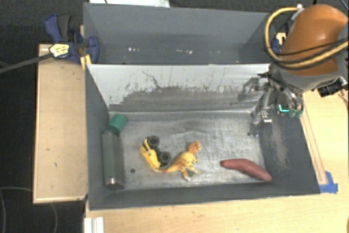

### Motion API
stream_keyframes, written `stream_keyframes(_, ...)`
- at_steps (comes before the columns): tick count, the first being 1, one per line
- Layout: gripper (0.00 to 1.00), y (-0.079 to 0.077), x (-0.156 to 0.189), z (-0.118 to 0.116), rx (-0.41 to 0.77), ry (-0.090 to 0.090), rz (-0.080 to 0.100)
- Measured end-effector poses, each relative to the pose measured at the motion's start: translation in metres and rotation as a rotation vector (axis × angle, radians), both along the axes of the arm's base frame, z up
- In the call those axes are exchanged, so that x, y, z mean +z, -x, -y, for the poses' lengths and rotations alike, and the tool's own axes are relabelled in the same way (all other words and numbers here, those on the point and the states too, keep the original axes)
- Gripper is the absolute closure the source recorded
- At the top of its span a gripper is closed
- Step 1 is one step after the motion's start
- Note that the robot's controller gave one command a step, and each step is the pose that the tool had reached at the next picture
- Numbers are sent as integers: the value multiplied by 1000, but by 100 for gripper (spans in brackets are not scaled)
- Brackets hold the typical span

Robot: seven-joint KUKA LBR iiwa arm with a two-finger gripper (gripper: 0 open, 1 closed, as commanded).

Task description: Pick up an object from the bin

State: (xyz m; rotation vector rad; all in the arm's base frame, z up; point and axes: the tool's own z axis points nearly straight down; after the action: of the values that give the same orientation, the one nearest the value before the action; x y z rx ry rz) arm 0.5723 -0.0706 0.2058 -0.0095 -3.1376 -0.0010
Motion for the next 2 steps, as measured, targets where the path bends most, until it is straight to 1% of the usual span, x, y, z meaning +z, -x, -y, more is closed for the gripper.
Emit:
stream_keyframes(1,0,-2,4,0,2,1,8)
stream_keyframes(2,100,49,-133,-44,67,1,11)
